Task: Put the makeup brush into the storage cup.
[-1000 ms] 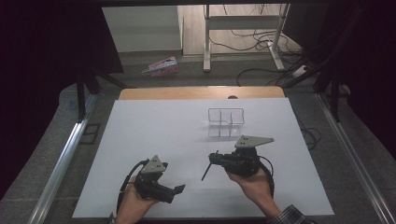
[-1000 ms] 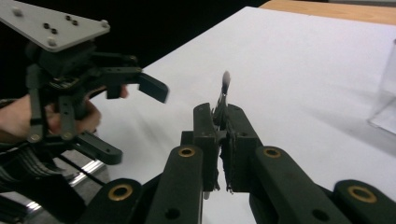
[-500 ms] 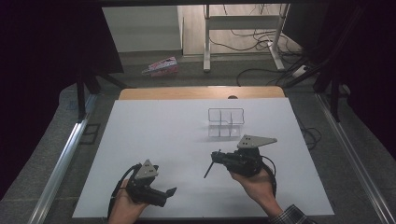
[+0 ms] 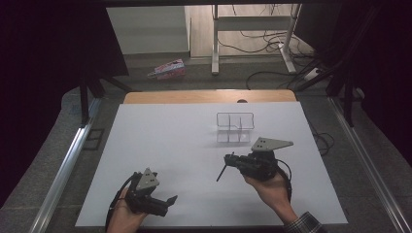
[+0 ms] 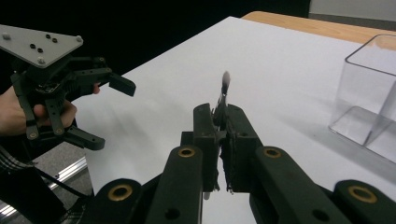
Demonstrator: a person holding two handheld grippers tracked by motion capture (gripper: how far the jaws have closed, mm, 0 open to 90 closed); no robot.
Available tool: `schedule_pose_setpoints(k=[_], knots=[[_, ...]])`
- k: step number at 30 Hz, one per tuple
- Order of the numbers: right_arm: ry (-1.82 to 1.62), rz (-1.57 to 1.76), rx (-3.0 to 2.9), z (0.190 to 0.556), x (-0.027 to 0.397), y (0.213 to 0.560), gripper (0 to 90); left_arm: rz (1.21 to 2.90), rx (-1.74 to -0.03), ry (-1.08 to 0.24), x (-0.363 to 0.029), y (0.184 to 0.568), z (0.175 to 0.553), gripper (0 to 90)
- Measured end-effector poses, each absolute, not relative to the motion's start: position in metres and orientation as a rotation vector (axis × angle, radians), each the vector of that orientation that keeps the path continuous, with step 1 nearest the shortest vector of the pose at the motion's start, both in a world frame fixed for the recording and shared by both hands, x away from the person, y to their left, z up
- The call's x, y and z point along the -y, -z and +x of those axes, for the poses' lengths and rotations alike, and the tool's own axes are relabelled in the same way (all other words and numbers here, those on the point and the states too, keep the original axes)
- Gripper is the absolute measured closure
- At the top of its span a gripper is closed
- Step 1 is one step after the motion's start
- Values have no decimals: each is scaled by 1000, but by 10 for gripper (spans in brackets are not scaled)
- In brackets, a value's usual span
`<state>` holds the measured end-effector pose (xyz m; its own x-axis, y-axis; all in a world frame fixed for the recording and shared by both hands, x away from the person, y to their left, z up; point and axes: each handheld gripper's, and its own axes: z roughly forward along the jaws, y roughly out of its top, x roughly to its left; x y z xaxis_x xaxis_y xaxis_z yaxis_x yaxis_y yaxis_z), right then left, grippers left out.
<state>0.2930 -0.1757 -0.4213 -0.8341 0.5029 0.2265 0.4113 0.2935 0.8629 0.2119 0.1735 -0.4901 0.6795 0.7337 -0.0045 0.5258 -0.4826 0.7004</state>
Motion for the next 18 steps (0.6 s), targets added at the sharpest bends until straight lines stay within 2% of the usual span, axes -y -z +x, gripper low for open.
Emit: schedule_pose_setpoints(k=[18], knots=[[-1567, 907, -2385, 308, 193, 410, 846, 2193, -1012, -449, -194, 492, 205, 0]])
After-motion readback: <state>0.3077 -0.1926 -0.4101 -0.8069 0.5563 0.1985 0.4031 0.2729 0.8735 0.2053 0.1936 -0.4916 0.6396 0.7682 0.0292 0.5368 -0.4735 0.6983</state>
